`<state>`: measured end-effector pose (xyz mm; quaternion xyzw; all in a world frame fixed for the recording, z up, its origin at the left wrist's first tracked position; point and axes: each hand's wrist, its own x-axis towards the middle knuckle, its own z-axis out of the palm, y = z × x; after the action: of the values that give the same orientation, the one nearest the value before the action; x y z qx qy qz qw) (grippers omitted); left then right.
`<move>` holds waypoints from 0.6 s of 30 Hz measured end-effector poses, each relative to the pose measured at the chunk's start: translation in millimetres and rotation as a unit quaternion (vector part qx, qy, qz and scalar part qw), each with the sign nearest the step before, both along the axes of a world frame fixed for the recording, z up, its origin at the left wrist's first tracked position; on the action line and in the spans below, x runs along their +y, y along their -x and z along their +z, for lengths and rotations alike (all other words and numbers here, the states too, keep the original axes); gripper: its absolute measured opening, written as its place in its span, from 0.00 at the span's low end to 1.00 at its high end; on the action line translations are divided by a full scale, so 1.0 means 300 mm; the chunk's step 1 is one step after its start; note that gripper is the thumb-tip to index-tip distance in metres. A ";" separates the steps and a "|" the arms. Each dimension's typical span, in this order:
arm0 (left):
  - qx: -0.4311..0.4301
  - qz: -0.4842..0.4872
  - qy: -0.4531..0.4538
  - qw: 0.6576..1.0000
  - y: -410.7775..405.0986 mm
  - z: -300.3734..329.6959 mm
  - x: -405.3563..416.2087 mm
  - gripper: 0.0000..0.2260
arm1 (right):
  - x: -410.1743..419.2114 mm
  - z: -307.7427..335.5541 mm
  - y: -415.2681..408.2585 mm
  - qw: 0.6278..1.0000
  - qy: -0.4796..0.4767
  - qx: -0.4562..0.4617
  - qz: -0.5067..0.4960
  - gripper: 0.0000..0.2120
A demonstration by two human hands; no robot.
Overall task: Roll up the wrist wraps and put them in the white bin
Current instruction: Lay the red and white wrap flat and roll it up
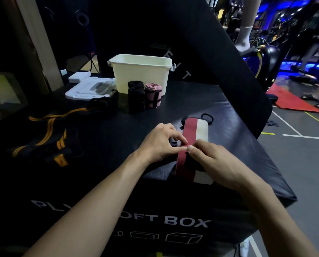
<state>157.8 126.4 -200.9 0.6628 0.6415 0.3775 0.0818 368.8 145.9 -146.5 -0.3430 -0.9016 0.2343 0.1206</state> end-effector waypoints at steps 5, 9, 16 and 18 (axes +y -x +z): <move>-0.016 -0.025 0.001 1.000 0.006 0.007 -0.013 0.14 | 0.014 -0.006 0.011 1.000 -0.020 0.001 -0.022 0.21; -0.025 -0.035 -0.004 0.999 0.002 0.011 -0.022 0.10 | 0.012 -0.007 0.033 0.998 -0.034 -0.032 -0.046 0.24; -0.024 -0.024 0.006 0.999 -0.003 0.028 -0.030 0.06 | -0.036 0.008 0.083 0.981 -0.181 0.014 -0.070 0.04; -0.025 -0.023 0.016 0.999 -0.005 0.027 -0.028 0.09 | -0.058 0.007 0.083 0.965 -0.244 0.064 -0.072 0.01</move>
<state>159.3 118.0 -192.7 0.6662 0.6301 0.3815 0.1170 344.0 128.4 -144.4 -0.3511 -0.8949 0.0191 0.2748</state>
